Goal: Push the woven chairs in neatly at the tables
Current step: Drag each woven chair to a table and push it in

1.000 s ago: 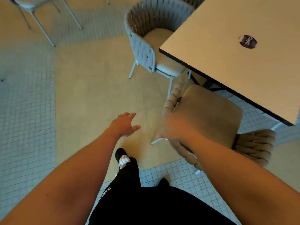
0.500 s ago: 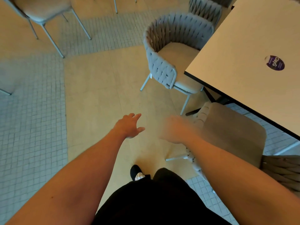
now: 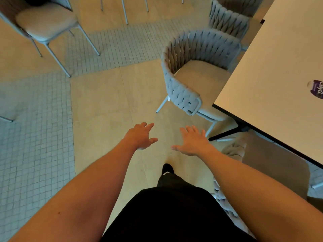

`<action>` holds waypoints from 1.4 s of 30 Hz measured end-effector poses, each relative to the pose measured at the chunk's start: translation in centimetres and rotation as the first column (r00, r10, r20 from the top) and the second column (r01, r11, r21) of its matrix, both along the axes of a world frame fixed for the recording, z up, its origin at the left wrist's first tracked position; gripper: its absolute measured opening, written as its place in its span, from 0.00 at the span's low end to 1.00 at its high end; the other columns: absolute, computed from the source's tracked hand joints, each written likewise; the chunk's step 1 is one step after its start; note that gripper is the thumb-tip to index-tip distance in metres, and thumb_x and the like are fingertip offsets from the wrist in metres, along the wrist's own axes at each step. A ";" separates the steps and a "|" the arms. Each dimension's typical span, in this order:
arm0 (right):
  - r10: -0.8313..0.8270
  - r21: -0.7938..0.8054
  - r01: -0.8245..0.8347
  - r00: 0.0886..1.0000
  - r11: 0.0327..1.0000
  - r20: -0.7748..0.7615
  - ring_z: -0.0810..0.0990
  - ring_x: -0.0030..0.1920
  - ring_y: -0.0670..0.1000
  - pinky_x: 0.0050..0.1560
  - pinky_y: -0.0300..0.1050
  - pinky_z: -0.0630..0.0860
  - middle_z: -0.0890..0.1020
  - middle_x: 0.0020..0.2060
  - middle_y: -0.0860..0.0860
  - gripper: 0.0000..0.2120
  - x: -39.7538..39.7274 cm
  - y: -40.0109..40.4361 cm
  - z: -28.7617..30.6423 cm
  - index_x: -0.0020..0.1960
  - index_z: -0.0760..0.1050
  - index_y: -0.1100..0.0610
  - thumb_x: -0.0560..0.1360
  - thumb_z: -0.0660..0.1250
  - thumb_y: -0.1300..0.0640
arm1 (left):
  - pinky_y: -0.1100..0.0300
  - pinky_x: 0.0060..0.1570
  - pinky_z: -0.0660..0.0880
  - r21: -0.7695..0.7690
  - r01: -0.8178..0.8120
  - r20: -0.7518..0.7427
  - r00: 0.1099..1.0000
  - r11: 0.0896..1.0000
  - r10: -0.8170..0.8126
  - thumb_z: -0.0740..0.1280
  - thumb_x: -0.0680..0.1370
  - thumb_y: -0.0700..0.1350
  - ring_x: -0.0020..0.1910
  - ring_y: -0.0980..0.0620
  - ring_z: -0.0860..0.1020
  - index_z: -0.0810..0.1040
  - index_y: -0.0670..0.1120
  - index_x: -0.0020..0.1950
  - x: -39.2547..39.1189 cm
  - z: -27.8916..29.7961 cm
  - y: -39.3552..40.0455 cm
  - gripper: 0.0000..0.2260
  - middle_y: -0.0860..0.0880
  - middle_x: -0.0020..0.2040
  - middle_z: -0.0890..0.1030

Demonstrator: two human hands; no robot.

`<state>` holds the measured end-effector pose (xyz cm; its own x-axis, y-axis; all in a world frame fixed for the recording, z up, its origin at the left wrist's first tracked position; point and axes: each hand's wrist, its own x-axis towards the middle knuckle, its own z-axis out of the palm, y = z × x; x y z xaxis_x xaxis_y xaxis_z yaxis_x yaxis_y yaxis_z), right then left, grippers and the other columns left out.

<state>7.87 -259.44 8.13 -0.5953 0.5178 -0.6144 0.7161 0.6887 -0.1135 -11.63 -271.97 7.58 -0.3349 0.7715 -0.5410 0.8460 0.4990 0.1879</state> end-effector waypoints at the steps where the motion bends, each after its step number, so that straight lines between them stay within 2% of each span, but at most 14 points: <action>1: -0.004 -0.001 0.004 1.000 1.000 -0.003 0.46 0.82 0.61 0.78 0.68 0.46 0.51 0.83 0.55 0.46 -1.0 0.8 0.0 0.83 0.49 0.52 0.76 0.59 0.27 | 0.45 0.70 0.67 0.002 0.000 0.003 1.000 1.000 0.000 0.62 0.80 0.63 0.77 0.44 0.61 0.52 0.53 0.82 -0.9 0.0 0.9 0.35 0.47 0.80 0.59; 11: -0.044 -0.017 0.044 0.999 0.999 0.010 0.45 0.82 0.61 0.78 0.69 0.47 0.52 0.82 0.55 0.46 -10.0 8.6 -0.5 0.83 0.51 0.52 0.75 0.59 0.27 | 0.45 0.71 0.66 0.004 0.027 0.011 1.000 1.000 -0.027 0.61 0.80 0.64 0.77 0.43 0.60 0.52 0.53 0.82 -10.9 -0.5 9.6 0.36 0.47 0.81 0.58; 16: -0.100 0.010 0.100 0.995 0.995 0.001 0.45 0.82 0.60 0.78 0.70 0.47 0.51 0.83 0.54 0.46 -15.8 12.3 -1.1 0.83 0.51 0.52 0.75 0.59 0.26 | 0.45 0.71 0.66 0.018 0.110 -0.004 0.994 0.994 -0.110 0.61 0.79 0.65 0.77 0.43 0.60 0.51 0.53 0.82 -17.8 -1.0 14.8 0.37 0.46 0.81 0.58; 21: -0.200 -0.021 0.200 0.980 0.980 0.004 0.43 0.82 0.60 0.78 0.69 0.46 0.47 0.83 0.53 0.47 -22.7 16.1 -1.2 0.84 0.47 0.51 0.76 0.58 0.26 | 0.44 0.72 0.65 0.033 0.241 -0.046 0.970 0.970 -0.240 0.61 0.78 0.67 0.77 0.42 0.61 0.51 0.52 0.82 -25.7 -1.3 20.6 0.38 0.45 0.81 0.58; 26: -0.318 0.003 0.319 0.945 0.948 -0.082 0.51 0.81 0.61 0.76 0.70 0.55 0.53 0.82 0.54 0.47 -28.5 18.6 -1.2 0.82 0.52 0.50 0.74 0.60 0.25 | 0.43 0.74 0.60 0.087 0.334 -0.076 0.941 0.938 -0.329 0.60 0.77 0.69 0.78 0.41 0.58 0.51 0.52 0.82 -32.0 -0.9 25.0 0.40 0.44 0.81 0.56; 30: -0.434 0.016 0.437 0.897 0.899 -0.089 0.54 0.79 0.61 0.74 0.70 0.58 0.55 0.81 0.54 0.49 -32.3 20.2 -1.0 0.82 0.50 0.50 0.72 0.59 0.23 | 0.41 0.75 0.59 0.115 0.402 -0.099 0.915 0.908 -0.392 0.58 0.76 0.72 0.79 0.41 0.56 0.50 0.53 0.82 -35.8 -0.6 28.0 0.41 0.44 0.82 0.53; 35: -0.483 0.022 0.489 0.867 0.872 -0.123 0.57 0.78 0.62 0.75 0.67 0.58 0.59 0.80 0.56 0.48 -35.5 23.2 -0.9 0.81 0.52 0.51 0.72 0.59 0.23 | 0.41 0.76 0.57 0.105 0.470 -0.096 0.882 0.877 -0.461 0.56 0.75 0.73 0.79 0.41 0.55 0.50 0.54 0.82 -39.3 -0.5 32.4 0.41 0.45 0.82 0.51; 42: -0.587 0.000 0.590 0.803 0.807 -0.098 0.57 0.78 0.63 0.74 0.69 0.58 0.61 0.79 0.56 0.50 -38.8 29.2 -2.3 0.81 0.52 0.51 0.71 0.57 0.21 | 0.39 0.75 0.56 0.102 0.607 -0.109 0.794 0.788 -0.598 0.55 0.75 0.74 0.79 0.42 0.56 0.51 0.57 0.82 -43.2 -1.0 41.2 0.40 0.48 0.82 0.54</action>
<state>-30.89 -230.24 5.86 -0.2214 0.8033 -0.5530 0.9728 0.1418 -0.1835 -54.78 -230.80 6.56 0.1890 0.8878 -0.4197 0.9795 -0.1403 0.1442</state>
